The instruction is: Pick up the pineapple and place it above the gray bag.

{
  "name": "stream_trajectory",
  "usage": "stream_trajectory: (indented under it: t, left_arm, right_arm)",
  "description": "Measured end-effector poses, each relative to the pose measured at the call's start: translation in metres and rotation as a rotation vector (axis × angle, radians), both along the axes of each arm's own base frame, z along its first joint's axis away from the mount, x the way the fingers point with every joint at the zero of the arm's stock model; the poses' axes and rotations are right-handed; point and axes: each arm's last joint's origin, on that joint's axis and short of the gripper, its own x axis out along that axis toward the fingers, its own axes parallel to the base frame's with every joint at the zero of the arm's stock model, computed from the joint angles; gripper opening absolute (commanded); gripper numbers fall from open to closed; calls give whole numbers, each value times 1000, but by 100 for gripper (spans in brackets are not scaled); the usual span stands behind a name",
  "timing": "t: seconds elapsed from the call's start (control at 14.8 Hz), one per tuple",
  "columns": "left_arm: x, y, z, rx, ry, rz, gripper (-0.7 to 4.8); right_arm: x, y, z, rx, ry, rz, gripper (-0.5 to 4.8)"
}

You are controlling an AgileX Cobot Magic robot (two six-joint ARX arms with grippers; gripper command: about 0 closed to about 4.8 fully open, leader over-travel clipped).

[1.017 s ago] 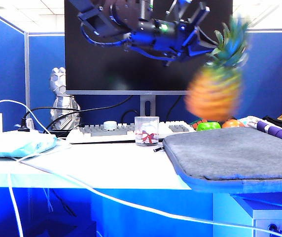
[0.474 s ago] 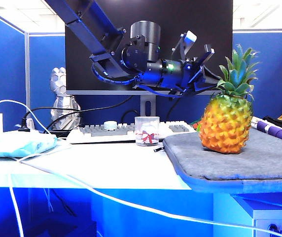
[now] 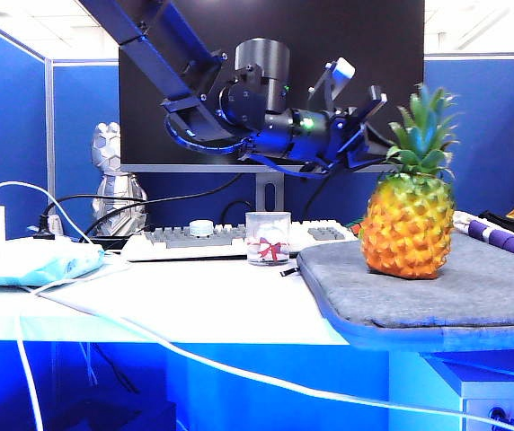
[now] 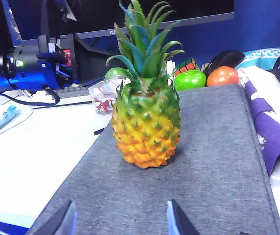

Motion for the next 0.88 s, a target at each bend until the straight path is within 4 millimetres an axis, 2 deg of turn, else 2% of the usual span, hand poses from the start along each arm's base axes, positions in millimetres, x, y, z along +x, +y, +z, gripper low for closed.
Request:
stream_trajectory:
  t: [0.34, 0.88]
  left_arm:
    - [10, 13, -2, 18, 8, 64, -5]
    - [10, 14, -3, 29, 23, 5, -5]
  right_arm:
    - [0, -1, 0, 0, 0, -23, 253]
    - [0, -2, 1, 3, -12, -53, 253]
